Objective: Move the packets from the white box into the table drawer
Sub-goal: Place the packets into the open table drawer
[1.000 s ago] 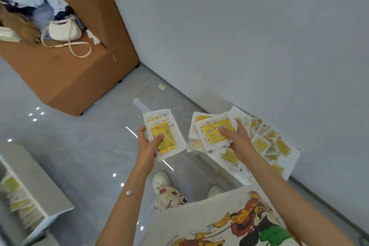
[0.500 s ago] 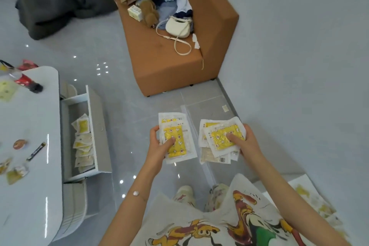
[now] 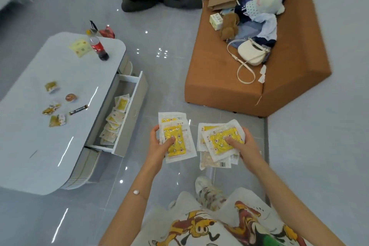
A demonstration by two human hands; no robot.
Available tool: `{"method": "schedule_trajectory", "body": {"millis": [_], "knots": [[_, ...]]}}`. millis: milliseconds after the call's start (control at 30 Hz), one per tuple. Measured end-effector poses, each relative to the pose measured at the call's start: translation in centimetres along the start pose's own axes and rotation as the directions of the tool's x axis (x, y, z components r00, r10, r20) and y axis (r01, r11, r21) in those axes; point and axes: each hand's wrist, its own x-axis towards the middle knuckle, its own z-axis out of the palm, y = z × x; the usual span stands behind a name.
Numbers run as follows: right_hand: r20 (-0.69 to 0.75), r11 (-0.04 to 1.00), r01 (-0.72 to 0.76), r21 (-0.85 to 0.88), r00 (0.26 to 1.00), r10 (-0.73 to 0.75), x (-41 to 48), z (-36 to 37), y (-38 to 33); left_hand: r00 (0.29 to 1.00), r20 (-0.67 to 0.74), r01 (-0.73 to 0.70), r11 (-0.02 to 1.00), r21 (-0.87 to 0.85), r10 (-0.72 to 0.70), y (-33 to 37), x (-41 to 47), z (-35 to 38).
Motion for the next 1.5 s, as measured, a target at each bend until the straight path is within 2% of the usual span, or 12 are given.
{"method": "schedule_trajectory", "body": {"millis": [200, 400, 700, 900, 1033, 1167, 1300, 1400, 1500], "knots": [[0.121, 0.998, 0.000, -0.061, 0.993, 0.007, 7.2, 1.3, -4.2, 0.984, -0.179, -0.020, 0.993, -0.117, -0.001, 0.7, 2.0, 0.1], [0.247, 0.984, -0.011, -0.179, 0.967, 0.055, 15.4, 7.0, -6.8, 0.939, -0.342, -0.027, 0.992, -0.121, -0.016, 1.4, 5.4, -3.2], [0.386, 0.969, -0.087, -0.231, 0.906, 0.173, 28.9, 22.1, -9.9, 0.860, -0.502, -0.072, 0.951, -0.300, -0.093, 4.8, 16.9, -12.3], [0.386, 0.964, -0.121, -0.235, 0.899, 0.207, 36.8, 32.7, -13.8, 0.814, -0.563, -0.096, 0.924, -0.370, -0.141, 10.4, 24.9, -17.6], [0.374, 0.940, -0.128, -0.315, 0.894, 0.247, 42.2, 38.7, -15.0, 0.780, -0.586, -0.081, 0.892, -0.444, -0.221, 11.9, 29.3, -21.1], [0.334, 0.899, -0.164, -0.405, 0.889, 0.313, 49.7, 43.6, -10.6, 0.728, -0.604, -0.063, 0.845, -0.531, -0.325, 7.2, 35.0, -25.0], [0.294, 0.851, -0.199, -0.486, 0.879, 0.374, 59.4, 48.4, -1.1, 0.647, -0.614, -0.053, 0.776, -0.628, -0.452, -1.6, 42.5, -28.8], [0.331, 0.810, -0.159, -0.564, 0.856, 0.398, 66.4, 51.6, 6.9, 0.607, -0.584, -0.060, 0.701, -0.711, -0.540, -8.9, 48.3, -31.2], [0.368, 0.774, -0.127, -0.621, 0.824, 0.431, 71.2, 54.5, 13.1, 0.569, -0.575, -0.041, 0.678, -0.733, -0.588, -14.0, 52.6, -33.3]]}}
